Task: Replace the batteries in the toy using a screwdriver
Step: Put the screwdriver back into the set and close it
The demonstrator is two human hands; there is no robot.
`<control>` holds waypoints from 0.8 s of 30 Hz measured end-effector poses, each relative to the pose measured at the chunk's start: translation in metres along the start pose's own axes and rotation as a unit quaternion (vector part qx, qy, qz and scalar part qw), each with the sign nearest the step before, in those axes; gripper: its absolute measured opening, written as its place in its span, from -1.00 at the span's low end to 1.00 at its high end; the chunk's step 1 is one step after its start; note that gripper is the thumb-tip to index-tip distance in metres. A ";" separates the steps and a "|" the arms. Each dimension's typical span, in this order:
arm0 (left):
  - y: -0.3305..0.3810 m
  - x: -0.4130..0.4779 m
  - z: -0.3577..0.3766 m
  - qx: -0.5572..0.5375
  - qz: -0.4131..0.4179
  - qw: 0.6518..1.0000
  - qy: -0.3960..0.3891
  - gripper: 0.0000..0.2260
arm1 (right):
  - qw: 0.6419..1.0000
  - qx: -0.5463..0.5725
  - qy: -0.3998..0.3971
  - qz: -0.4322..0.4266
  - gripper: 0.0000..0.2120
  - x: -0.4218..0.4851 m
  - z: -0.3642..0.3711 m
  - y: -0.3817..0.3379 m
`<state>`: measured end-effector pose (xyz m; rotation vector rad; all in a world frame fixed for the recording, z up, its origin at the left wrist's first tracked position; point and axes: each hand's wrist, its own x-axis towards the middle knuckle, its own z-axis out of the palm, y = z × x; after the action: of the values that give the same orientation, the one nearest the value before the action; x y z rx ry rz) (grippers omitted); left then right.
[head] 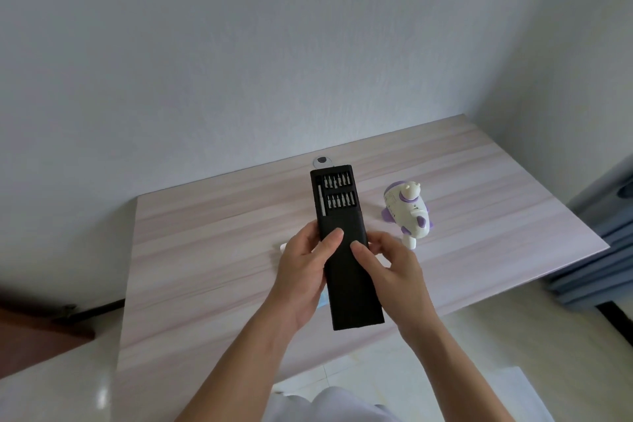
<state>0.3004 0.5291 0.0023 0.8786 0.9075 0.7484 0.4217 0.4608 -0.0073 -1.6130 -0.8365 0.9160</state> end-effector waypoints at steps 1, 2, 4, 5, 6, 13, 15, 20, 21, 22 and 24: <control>0.000 0.001 -0.001 0.013 0.005 1.000 -0.002 -0.78 | 0.999 0.029 -0.014 0.006 -0.91 0.001 0.000 -0.002; 0.000 0.001 -0.003 0.022 0.009 1.000 -0.005 -0.76 | 0.998 0.052 -0.026 0.011 -0.90 0.002 0.000 -0.004; 0.001 0.002 -0.008 0.020 0.008 1.000 -0.019 -0.69 | 0.997 0.068 -0.038 0.014 -0.89 0.004 0.000 -0.005; 0.002 0.002 -0.011 0.017 0.006 0.999 -0.032 -0.68 | 0.997 0.065 -0.040 0.013 -0.89 0.005 0.000 -0.005; 0.003 0.003 -0.014 0.021 0.007 0.999 -0.041 -0.68 | 0.997 0.058 -0.039 0.012 -0.89 0.006 0.001 -0.004; 0.002 0.009 -0.014 0.099 0.030 0.995 0.011 -0.87 | 0.998 -0.060 0.031 -0.007 -0.76 0.012 0.015 0.002; 0.001 0.010 -0.015 0.111 0.032 0.993 0.016 -0.87 | 0.998 -0.064 0.026 -0.006 -0.77 0.014 0.015 0.004; 0.001 0.010 -0.019 0.108 0.023 0.994 0.011 -0.88 | 0.995 0.077 -0.061 -0.005 -0.81 0.017 0.006 -0.002; 0.002 0.009 -0.020 0.100 0.020 0.995 -0.001 -0.84 | 0.995 0.081 -0.058 0.000 -0.81 0.019 0.006 -0.001; 0.002 0.008 -0.022 0.091 0.017 0.996 -0.014 -0.77 | 0.996 0.077 -0.050 0.007 -0.83 0.020 0.006 0.000; 0.001 0.007 -0.023 0.087 0.014 0.996 -0.022 -0.68 | 0.997 0.067 -0.032 0.025 -0.87 0.022 0.010 0.002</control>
<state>0.2827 0.5428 -0.0073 1.0586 0.9324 0.6777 0.4230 0.4837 -0.0144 -1.5004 -0.7644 1.0415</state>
